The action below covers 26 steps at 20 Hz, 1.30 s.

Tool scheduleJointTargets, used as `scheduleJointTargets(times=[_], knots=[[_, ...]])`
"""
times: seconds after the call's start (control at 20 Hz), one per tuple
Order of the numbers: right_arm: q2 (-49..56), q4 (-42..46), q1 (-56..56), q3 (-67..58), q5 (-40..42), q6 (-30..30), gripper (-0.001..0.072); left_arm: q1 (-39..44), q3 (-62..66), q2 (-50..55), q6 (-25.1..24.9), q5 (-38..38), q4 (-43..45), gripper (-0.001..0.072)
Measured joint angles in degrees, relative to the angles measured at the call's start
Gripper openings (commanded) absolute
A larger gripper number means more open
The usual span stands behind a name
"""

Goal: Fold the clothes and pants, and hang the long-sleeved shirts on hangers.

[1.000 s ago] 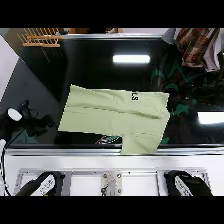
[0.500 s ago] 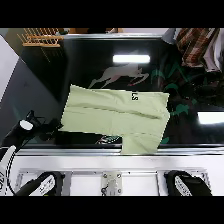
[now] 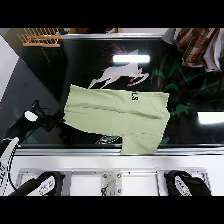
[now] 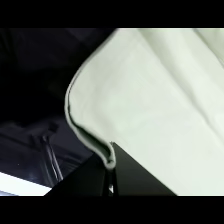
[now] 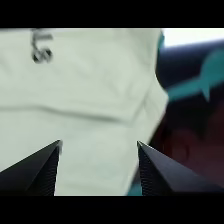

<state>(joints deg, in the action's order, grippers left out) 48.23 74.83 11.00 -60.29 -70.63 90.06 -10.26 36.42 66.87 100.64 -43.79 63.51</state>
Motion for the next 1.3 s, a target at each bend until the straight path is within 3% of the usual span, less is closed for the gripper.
scheduleJointTargets(times=[0.2, 0.35, 0.75, 0.85, 0.95, 1.0, 1.3], knots=[[-1.7, 0.6, 6.0, 15.2, -4.5, 1.8, 0.0510, 1.6, -1.4, -6.3, -0.8, -2.8, 3.8, 0.0007], [-2.2, -3.6, 8.3, 28.1, -4.4, 2.3, 0.0509, 2.3, -4.6, -10.9, -1.0, -3.1, 4.9, 0.0007], [-2.4, -16.2, 1.6, 44.4, 4.3, -1.2, 0.0489, 2.7, -9.9, -17.0, -1.2, -2.9, 5.7, 0.0007], [-2.4, -17.2, -0.7, 45.2, 6.6, -1.4, 0.0202, 2.7, -10.1, -17.2, -1.2, -2.9, 5.7, 0.0007], [-2.5, -17.8, -2.1, 45.5, 8.4, -1.6, 0.0110, 2.7, -10.3, -17.4, -1.2, -2.9, 5.7, 0.0006], [-2.5, -17.9, -2.4, 45.5, 9.3, -1.6, 0.0013, 2.7, -10.3, -17.4, -1.2, -2.9, 5.7, 0.0007], [-2.6, -15.7, -3.1, 39.5, 7.6, -1.6, 0.0012, 2.7, -8.1, -17.5, -1.2, -6.1, 6.5, 0.0007]])
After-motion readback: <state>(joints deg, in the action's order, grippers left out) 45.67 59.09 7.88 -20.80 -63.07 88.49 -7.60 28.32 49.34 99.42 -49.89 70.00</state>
